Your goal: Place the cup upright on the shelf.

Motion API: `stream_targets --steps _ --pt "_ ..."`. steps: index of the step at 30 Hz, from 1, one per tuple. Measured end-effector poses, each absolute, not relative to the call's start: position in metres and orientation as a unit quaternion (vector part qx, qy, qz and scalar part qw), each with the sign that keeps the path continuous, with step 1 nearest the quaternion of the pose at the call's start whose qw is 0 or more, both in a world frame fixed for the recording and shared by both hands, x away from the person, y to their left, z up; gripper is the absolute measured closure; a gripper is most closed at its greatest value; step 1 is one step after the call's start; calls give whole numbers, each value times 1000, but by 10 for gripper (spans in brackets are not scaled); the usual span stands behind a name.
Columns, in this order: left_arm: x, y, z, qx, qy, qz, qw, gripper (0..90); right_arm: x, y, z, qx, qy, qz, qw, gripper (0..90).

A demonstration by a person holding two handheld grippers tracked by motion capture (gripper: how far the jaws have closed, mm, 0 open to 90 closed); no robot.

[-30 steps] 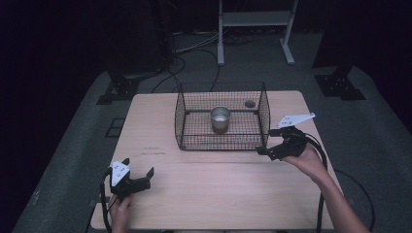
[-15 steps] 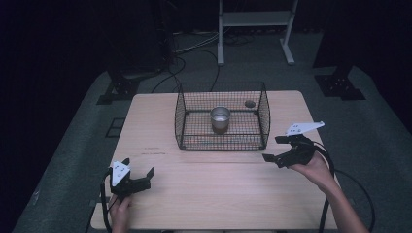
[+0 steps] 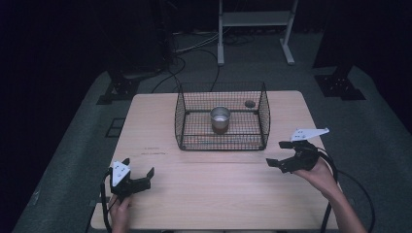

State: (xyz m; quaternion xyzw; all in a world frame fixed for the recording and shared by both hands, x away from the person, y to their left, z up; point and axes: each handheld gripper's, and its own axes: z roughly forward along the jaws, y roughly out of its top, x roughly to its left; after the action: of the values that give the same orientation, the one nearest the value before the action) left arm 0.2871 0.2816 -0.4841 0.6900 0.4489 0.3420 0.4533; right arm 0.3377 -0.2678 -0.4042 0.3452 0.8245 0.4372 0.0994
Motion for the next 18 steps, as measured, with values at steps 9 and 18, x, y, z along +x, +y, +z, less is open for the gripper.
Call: stream_targets --steps 9,18 --pt "287 280 -484 691 448 345 451 0 332 -271 -412 348 824 437 96 86" --pt "287 280 -484 691 448 345 451 0 327 -274 -423 355 823 433 97 86"
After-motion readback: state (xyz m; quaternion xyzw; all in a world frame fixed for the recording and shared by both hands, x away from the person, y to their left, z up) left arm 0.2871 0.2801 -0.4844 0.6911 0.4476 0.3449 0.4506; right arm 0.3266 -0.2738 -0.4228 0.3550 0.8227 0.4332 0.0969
